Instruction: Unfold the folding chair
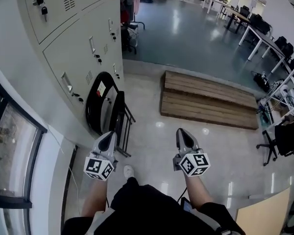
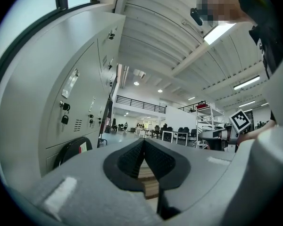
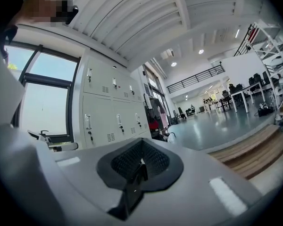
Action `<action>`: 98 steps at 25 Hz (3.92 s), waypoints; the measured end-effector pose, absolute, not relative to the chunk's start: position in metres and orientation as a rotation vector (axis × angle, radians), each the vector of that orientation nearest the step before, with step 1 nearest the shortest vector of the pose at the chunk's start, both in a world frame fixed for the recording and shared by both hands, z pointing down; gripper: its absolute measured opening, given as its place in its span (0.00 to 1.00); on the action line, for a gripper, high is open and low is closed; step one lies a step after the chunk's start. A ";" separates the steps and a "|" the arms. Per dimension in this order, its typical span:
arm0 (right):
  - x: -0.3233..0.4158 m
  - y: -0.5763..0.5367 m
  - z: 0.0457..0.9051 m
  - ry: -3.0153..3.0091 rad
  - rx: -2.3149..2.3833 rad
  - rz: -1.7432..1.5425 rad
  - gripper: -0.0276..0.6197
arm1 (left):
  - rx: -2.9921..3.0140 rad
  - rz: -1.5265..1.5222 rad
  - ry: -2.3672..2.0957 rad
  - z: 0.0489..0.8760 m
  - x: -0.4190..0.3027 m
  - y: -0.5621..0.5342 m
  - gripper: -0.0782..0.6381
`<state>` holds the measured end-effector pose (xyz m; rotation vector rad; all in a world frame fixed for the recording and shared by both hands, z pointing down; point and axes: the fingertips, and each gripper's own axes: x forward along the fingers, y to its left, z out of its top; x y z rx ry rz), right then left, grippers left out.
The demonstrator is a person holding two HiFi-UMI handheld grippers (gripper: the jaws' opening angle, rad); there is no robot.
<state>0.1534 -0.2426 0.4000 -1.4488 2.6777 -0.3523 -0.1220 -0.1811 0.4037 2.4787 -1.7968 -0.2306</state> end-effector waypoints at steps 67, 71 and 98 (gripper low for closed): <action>-0.193 -0.449 0.654 3.306 -0.774 -0.948 0.35 | 1.521 0.328 -2.302 0.552 -0.324 -0.273 0.34; -0.193 -0.444 0.697 3.298 -0.908 -1.163 0.39 | 1.490 0.347 -2.321 0.556 -0.326 -0.275 0.37; -0.186 -0.418 0.781 3.006 -1.309 -1.713 0.59 | 1.835 0.484 -2.053 0.554 -0.260 -0.321 0.40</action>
